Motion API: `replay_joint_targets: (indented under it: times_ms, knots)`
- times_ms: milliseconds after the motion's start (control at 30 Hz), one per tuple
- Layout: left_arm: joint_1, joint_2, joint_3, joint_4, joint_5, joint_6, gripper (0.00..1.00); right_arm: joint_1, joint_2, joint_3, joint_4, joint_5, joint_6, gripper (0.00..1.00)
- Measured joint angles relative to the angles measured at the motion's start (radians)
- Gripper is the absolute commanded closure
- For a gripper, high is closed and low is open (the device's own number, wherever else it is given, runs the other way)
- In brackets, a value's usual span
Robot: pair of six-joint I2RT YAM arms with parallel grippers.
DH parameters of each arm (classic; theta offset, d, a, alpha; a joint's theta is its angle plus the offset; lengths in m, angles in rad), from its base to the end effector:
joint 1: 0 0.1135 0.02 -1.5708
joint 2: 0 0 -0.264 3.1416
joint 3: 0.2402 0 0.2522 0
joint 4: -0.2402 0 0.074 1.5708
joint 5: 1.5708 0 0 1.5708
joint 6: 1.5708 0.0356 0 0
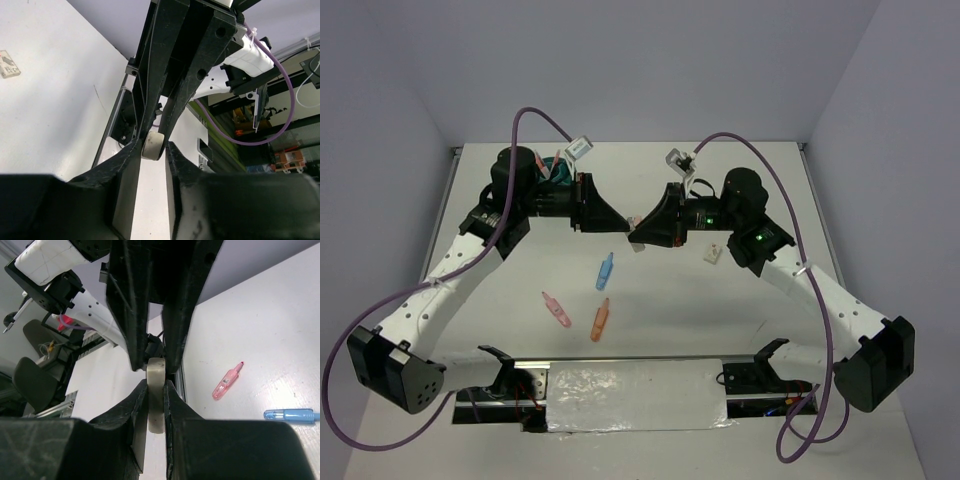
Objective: Sort the stationery into containers
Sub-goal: Place the stationery in the storage box.
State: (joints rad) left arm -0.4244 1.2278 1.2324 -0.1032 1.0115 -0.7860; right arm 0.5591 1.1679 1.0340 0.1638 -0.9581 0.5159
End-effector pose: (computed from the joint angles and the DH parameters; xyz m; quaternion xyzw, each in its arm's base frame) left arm 0.2321 -0.1380 0.4141 0.2034 0.6962 -0.6294 0.2788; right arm 0.2064 0.1635 0.3859 -0.3440 0.6108 0.6018 0.3827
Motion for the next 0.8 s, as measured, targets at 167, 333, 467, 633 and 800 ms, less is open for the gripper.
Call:
replay_joint_targets:
  times_ms: [167, 333, 467, 633, 800]
  knots:
    - [-0.003, 0.010, 0.000, 0.003, 0.010, 0.000, 0.72, -0.002, 0.003, 0.000, -0.003, -0.003, 0.001, 1.00]
    - [-0.003, 0.017, 0.000, 0.004, 0.011, 0.005, 0.84, -0.009, 0.010, 0.000, -0.008, -0.009, 0.008, 1.00]
    - [-0.003, 0.022, 0.000, 0.003, 0.008, 0.024, 1.00, -0.014, 0.019, 0.006, -0.020, -0.016, 0.016, 0.99]
    - [-0.001, 0.033, 0.012, -0.008, -0.007, 0.032, 1.00, -0.019, 0.037, 0.028, -0.050, -0.017, 0.023, 0.48]
    - [-0.009, 0.034, 0.039, -0.032, -0.046, 0.051, 1.00, -0.021, 0.046, 0.035, -0.047, 0.010, 0.019, 0.33]
